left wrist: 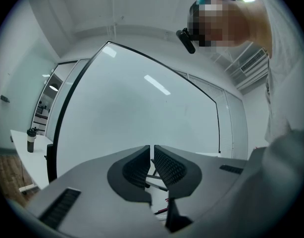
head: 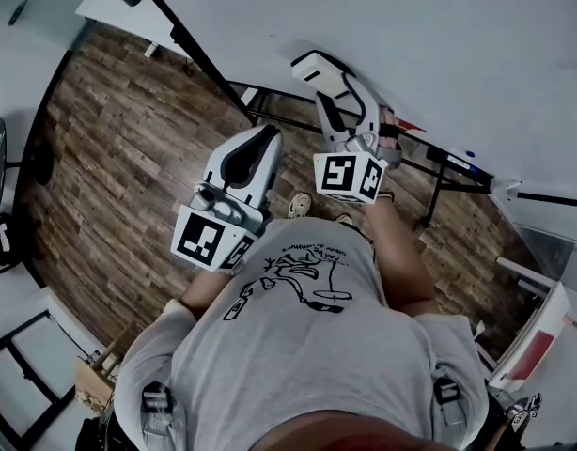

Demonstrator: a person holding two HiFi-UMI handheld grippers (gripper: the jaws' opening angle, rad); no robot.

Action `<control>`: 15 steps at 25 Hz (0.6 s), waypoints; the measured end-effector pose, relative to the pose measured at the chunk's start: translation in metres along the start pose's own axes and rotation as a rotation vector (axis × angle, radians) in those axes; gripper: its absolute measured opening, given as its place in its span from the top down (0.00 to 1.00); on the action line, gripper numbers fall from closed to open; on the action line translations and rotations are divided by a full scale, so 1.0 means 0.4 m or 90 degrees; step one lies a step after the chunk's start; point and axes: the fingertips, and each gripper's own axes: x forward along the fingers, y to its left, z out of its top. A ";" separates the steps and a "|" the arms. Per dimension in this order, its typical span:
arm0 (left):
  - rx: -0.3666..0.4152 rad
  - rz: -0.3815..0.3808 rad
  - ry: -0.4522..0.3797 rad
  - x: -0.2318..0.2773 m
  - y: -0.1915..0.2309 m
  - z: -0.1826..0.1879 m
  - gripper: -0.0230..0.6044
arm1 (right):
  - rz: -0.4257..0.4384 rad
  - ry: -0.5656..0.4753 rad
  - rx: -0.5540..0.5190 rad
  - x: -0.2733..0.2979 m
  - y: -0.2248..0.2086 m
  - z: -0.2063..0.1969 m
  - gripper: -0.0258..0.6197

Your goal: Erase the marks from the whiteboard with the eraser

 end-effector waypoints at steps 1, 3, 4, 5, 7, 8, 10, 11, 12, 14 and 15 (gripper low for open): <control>0.001 -0.004 0.000 0.008 -0.011 0.001 0.90 | 0.002 -0.010 0.023 -0.021 -0.017 0.002 0.60; 0.002 -0.013 -0.002 0.022 -0.036 0.002 0.90 | 0.007 -0.030 0.065 -0.066 -0.049 0.006 0.60; 0.003 -0.016 -0.002 0.029 -0.049 0.002 0.90 | 0.010 -0.039 0.085 -0.089 -0.062 0.007 0.60; 0.003 -0.019 -0.003 0.035 -0.061 0.002 0.90 | 0.012 -0.049 0.105 -0.112 -0.075 0.008 0.60; 0.004 -0.028 -0.003 0.050 -0.088 0.000 0.90 | 0.012 -0.075 0.142 -0.156 -0.102 0.008 0.60; 0.005 -0.033 -0.003 0.058 -0.101 -0.001 0.90 | 0.009 -0.087 0.161 -0.177 -0.117 0.007 0.60; 0.005 -0.045 -0.004 0.075 -0.126 -0.003 0.90 | 0.001 -0.109 0.206 -0.218 -0.148 0.004 0.60; 0.005 -0.050 -0.004 0.084 -0.137 -0.004 0.90 | -0.002 -0.117 0.229 -0.238 -0.162 0.000 0.60; 0.005 -0.055 -0.003 0.091 -0.149 -0.005 0.90 | -0.006 -0.120 0.251 -0.258 -0.176 -0.006 0.60; 0.004 -0.066 -0.004 0.106 -0.177 -0.007 0.90 | -0.012 -0.120 0.281 -0.300 -0.200 -0.023 0.60; 0.004 -0.073 -0.004 0.114 -0.193 -0.007 0.90 | -0.016 -0.120 0.291 -0.322 -0.213 -0.030 0.60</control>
